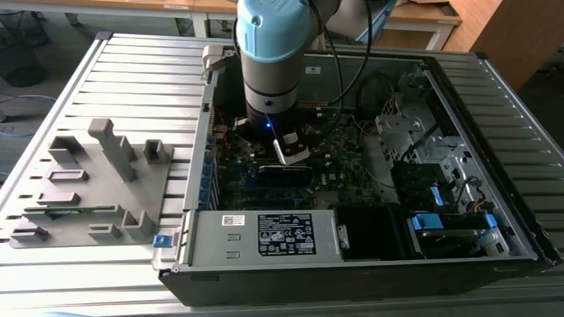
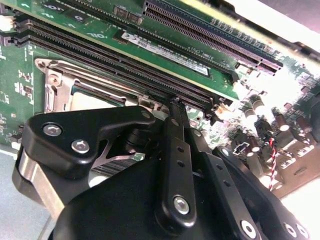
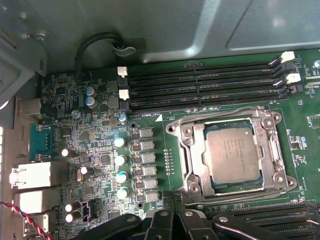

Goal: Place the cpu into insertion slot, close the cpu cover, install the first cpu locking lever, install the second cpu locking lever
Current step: 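Install the second cpu locking lever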

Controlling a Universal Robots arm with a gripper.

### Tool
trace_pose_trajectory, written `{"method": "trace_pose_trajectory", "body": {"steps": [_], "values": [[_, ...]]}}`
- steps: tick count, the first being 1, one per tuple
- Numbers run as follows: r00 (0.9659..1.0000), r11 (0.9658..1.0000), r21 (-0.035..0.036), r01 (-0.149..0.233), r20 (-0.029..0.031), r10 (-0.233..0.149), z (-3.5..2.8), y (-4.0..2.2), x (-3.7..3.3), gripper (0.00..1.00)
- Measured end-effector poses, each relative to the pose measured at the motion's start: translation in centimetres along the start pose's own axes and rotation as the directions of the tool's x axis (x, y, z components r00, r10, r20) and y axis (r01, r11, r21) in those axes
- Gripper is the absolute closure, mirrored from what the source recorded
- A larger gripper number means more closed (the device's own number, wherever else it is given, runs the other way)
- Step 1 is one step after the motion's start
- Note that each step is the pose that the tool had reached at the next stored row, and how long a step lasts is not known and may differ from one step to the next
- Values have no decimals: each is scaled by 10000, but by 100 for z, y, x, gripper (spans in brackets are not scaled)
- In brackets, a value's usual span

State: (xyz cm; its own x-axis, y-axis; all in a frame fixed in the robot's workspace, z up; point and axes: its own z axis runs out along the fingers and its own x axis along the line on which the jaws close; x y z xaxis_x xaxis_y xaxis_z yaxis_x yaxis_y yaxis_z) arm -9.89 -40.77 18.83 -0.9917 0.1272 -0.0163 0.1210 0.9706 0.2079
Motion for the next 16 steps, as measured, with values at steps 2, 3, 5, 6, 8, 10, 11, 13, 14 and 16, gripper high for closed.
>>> {"method": "trace_pose_trajectory", "body": {"steps": [2,3,5,6,8,10,11,13,14,16], "values": [[10000,10000,-9,1,5,-1,-17,4,-1,89],[10000,10000,-10,0,7,0,-31,8,-1,89],[10000,10000,15,-1,-2,1,-71,11,0,89],[10000,10000,5,0,-1,0,-83,15,-1,89],[10000,10000,0,0,0,0,-112,23,-2,89],[10000,10000,-1,0,1,0,-144,31,-3,89],[10000,10000,-1,1,0,-1,-163,34,-3,89],[10000,10000,0,0,0,0,-195,41,-4,89],[10000,10000,-1,0,0,0,-210,45,-4,89],[10000,10000,-1,1,0,-1,-239,52,-5,89]]}}
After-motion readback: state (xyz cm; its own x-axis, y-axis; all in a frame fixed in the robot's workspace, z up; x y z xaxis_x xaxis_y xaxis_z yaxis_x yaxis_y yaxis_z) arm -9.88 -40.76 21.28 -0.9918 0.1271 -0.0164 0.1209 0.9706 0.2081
